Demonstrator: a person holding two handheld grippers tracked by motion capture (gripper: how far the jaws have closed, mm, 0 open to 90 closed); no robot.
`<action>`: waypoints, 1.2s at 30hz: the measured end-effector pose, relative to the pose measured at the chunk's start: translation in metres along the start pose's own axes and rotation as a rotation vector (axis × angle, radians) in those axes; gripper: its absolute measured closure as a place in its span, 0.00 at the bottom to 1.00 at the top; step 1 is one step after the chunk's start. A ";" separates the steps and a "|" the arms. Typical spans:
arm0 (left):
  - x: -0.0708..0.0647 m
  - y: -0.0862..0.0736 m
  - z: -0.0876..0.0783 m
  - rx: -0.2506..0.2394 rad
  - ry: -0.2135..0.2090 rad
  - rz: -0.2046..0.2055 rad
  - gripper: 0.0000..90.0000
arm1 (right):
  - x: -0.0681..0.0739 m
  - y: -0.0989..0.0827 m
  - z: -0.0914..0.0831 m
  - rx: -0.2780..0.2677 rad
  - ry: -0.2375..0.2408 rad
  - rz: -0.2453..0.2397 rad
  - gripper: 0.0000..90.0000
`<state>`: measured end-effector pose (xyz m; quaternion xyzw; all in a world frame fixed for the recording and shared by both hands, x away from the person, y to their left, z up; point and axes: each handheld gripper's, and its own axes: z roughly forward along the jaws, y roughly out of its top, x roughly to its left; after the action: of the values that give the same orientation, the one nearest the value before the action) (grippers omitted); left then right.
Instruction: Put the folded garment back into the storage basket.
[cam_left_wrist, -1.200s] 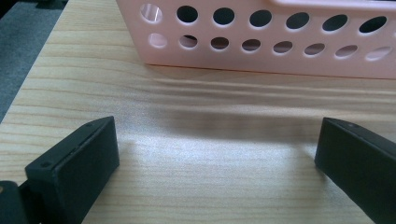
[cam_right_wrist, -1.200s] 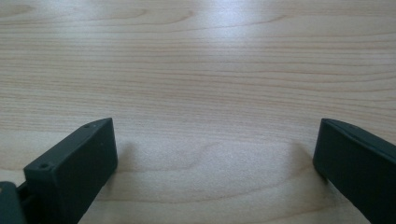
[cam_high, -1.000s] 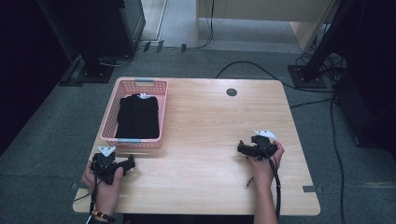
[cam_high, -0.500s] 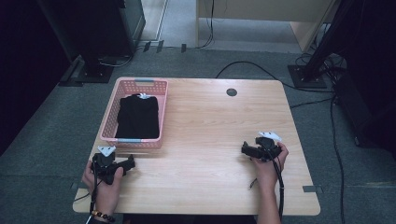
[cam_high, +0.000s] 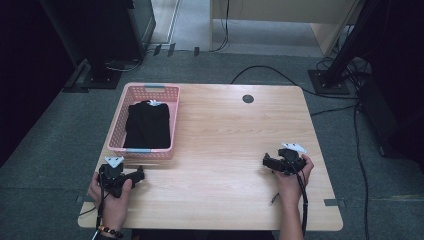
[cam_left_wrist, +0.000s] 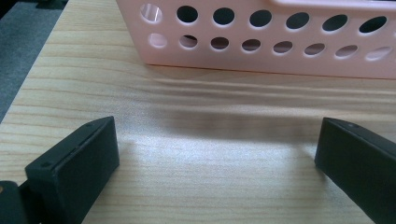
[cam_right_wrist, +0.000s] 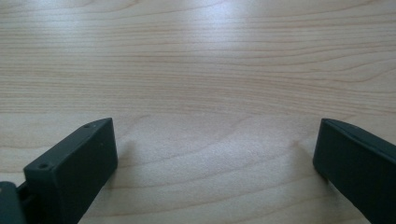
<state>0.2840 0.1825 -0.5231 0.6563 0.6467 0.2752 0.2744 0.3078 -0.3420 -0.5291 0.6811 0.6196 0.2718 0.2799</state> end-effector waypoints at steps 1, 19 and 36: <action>0.000 0.000 0.000 0.000 0.000 0.000 0.00 | -0.001 0.000 0.000 0.001 0.001 0.002 0.00; 0.000 0.000 0.000 0.000 0.000 0.000 0.00 | -0.019 -0.007 -0.007 -0.001 -0.026 0.026 0.00; 0.000 0.000 0.000 0.000 0.000 0.000 0.00 | -0.035 -0.012 -0.013 0.000 -0.044 0.045 0.00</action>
<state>0.2840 0.1825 -0.5231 0.6561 0.6468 0.2752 0.2746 0.2868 -0.3754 -0.5295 0.7006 0.5979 0.2631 0.2872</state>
